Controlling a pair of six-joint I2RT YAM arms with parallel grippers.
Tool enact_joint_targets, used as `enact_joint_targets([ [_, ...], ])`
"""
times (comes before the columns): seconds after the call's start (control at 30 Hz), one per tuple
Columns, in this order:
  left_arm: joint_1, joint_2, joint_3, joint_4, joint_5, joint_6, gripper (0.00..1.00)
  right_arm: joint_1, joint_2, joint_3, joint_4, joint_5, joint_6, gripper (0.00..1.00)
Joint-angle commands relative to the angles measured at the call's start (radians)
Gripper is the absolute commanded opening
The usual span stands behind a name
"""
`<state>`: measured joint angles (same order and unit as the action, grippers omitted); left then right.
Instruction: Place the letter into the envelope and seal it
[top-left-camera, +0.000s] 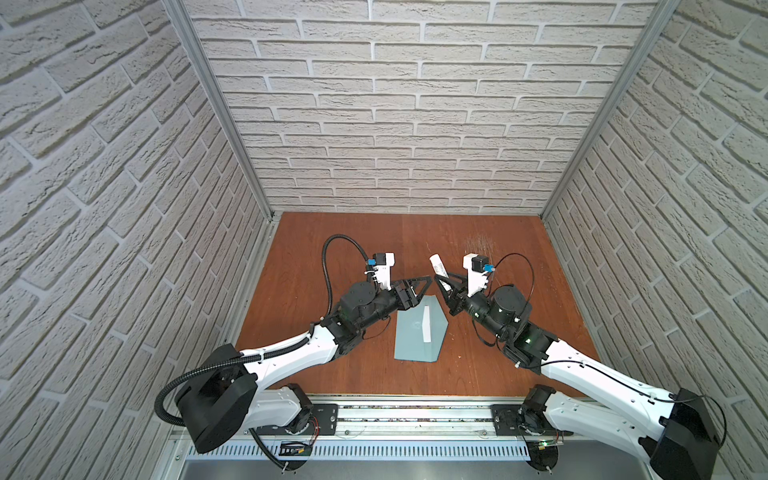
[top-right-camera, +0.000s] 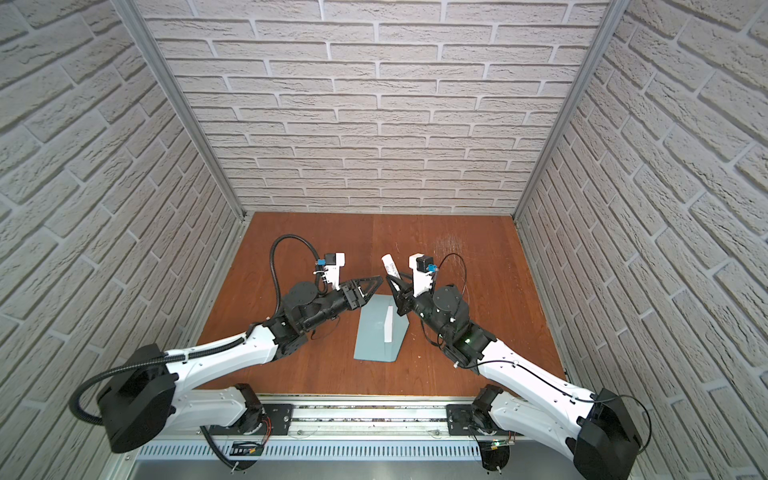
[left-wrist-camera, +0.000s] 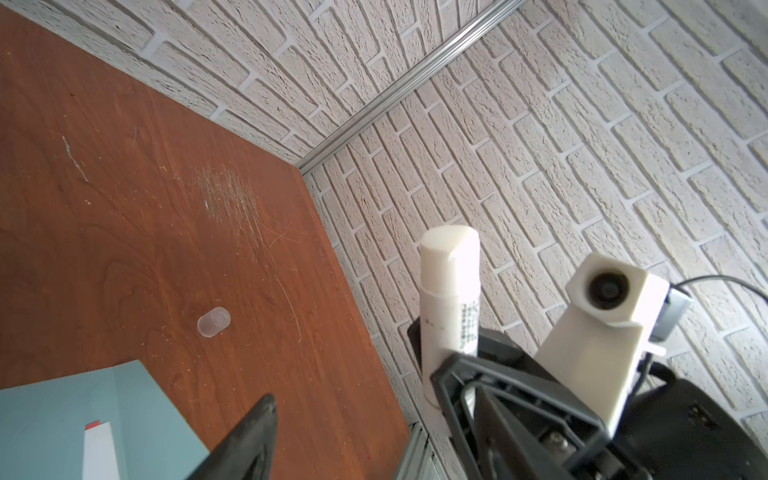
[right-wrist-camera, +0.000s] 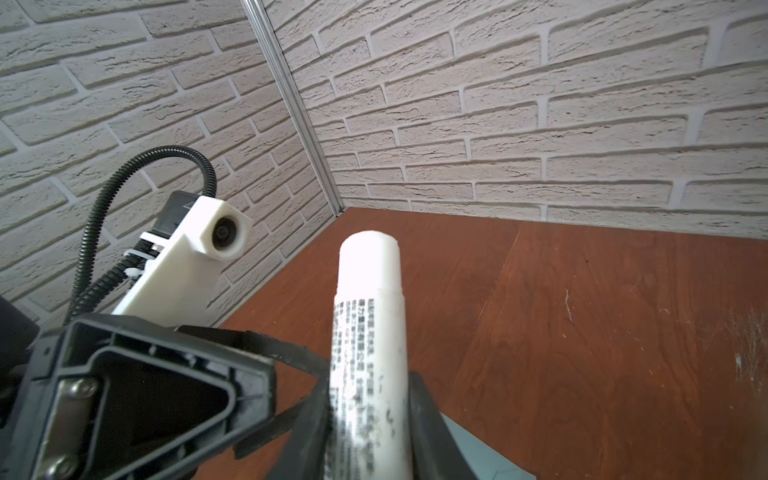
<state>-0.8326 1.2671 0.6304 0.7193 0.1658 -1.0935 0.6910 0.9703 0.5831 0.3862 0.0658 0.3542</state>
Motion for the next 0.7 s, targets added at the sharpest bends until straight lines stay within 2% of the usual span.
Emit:
enact_joint_targets([
  [0.0,-0.005,0.021,0.072,0.142,0.004,-0.002,0.73,0.005,0.001,-0.005,0.092,-0.025,-0.004,0.06],
  [0.4,-0.006,0.136,0.133,0.207,0.057,-0.044,0.69,0.005,0.01,-0.022,0.105,-0.089,0.012,0.06],
  [0.67,-0.006,0.183,0.165,0.235,0.104,-0.066,0.52,0.005,0.02,-0.029,0.117,-0.116,0.014,0.06],
])
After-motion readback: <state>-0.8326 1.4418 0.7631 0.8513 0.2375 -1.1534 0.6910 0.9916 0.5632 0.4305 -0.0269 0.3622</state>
